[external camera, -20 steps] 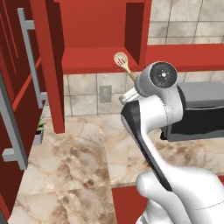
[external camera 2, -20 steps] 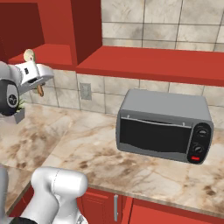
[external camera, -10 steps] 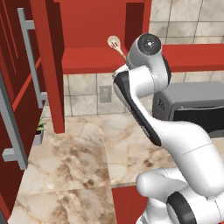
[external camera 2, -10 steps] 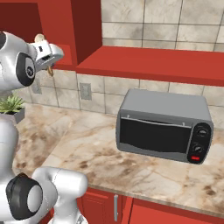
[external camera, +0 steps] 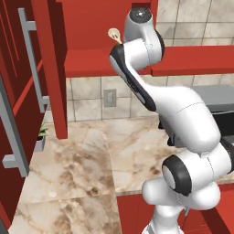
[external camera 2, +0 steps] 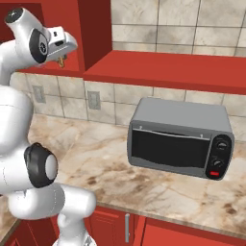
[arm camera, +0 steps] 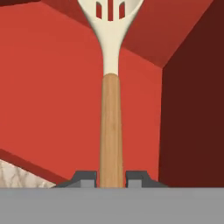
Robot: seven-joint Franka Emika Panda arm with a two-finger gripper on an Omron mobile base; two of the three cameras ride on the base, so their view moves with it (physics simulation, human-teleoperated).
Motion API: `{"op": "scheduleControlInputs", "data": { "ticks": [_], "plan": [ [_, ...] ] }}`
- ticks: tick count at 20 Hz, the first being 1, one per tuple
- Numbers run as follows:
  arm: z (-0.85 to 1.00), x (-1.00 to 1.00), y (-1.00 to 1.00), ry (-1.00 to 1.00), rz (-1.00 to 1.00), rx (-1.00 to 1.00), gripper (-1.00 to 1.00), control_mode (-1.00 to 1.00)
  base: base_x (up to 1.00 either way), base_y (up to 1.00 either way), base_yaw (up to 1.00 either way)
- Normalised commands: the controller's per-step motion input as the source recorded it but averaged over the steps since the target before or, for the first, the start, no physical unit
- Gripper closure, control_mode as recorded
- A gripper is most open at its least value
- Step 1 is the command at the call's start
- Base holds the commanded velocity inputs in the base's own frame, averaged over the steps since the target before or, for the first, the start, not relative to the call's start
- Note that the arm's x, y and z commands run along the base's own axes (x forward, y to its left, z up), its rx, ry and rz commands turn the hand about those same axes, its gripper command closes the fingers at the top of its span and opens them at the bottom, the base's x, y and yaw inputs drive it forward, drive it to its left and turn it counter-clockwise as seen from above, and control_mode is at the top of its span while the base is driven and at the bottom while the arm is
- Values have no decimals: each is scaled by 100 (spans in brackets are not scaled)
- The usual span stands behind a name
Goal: Organize the utensils by type. Pick up the wooden spoons from the counter and place them in the open cabinet. Then pick up the metallic utensils from the counter and place them in the open drawer.
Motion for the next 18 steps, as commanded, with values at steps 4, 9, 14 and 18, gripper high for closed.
{"op": "scheduleControlInputs", "data": {
  "ticks": [4,9,14,18],
  "plan": [
    [0,97,26,0,0,-4,100,-100,0,0,0],
    [0,92,20,0,0,-3,100,-100,0,0,0],
    [-53,39,24,-18,0,-13,100,-100,0,0,0],
    [-77,7,9,-30,0,-16,100,-100,0,0,0]
  ]
}}
